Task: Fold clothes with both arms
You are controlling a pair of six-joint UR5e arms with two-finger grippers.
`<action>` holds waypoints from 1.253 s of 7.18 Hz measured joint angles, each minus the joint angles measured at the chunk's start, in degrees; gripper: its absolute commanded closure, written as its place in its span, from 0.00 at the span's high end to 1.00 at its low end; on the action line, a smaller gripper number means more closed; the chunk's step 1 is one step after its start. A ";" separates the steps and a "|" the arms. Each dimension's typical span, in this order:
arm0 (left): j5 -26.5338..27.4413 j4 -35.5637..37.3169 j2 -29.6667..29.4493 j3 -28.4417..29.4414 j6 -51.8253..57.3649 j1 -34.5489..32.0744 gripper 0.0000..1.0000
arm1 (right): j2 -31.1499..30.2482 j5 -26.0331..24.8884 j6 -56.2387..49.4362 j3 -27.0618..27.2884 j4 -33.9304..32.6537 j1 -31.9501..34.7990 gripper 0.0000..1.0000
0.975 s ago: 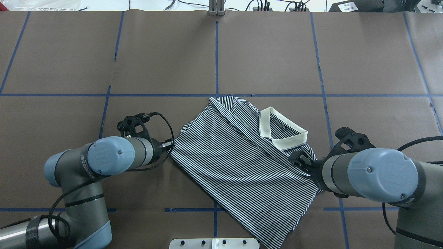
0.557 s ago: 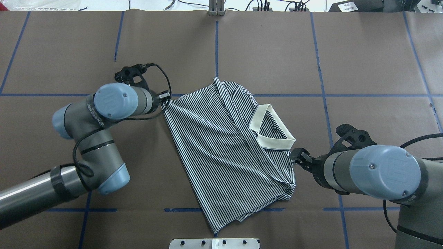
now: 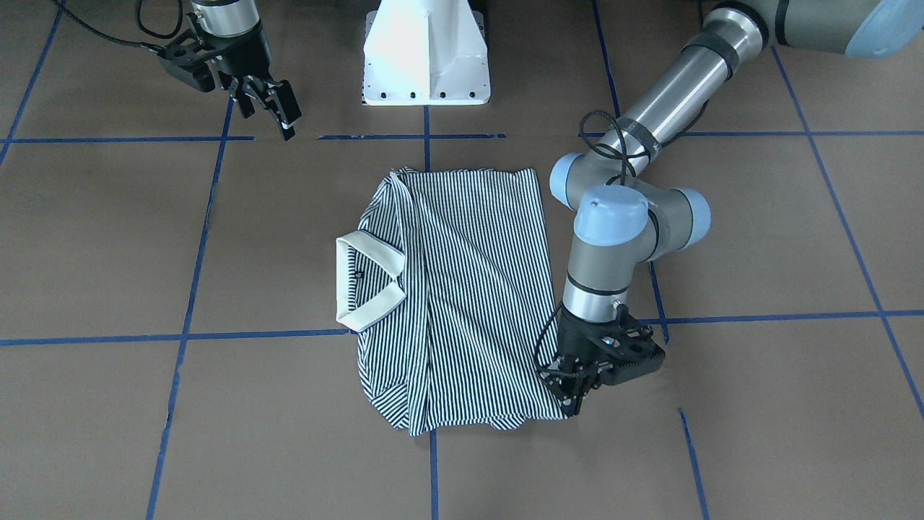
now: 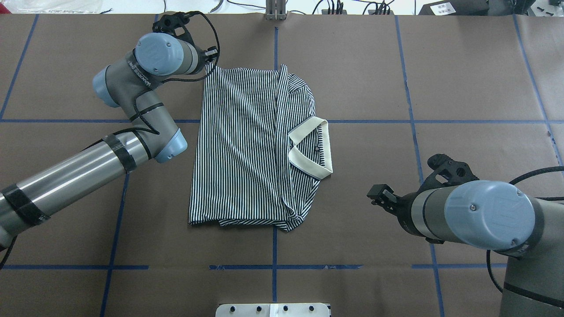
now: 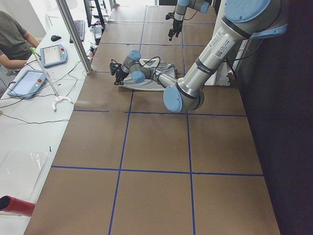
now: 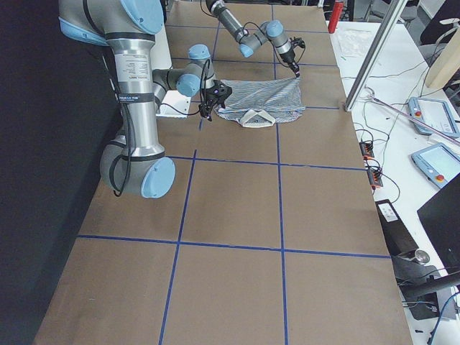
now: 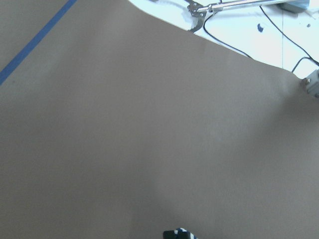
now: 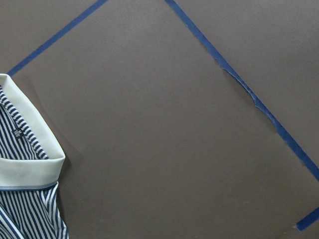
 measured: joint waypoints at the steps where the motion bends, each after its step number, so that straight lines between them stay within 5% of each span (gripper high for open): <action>1: -0.26 -2.26 2.67 -1.96 0.95 -0.47 0.59 | 1.78 -1.07 -0.04 -1.30 0.08 -0.04 1.00; 4: -8.50 -3.95 19.22 -22.63 0.13 0.16 0.59 | 15.60 -3.34 -5.66 -14.19 0.02 0.34 1.00; 7: -10.60 -4.11 21.84 -25.62 -1.34 0.29 0.59 | 24.09 -0.97 -22.63 -24.30 -0.12 -0.50 0.97; 9: -10.67 -4.22 22.06 -25.72 -3.07 0.38 0.59 | 26.43 0.24 -33.59 -27.17 -0.14 -1.73 0.70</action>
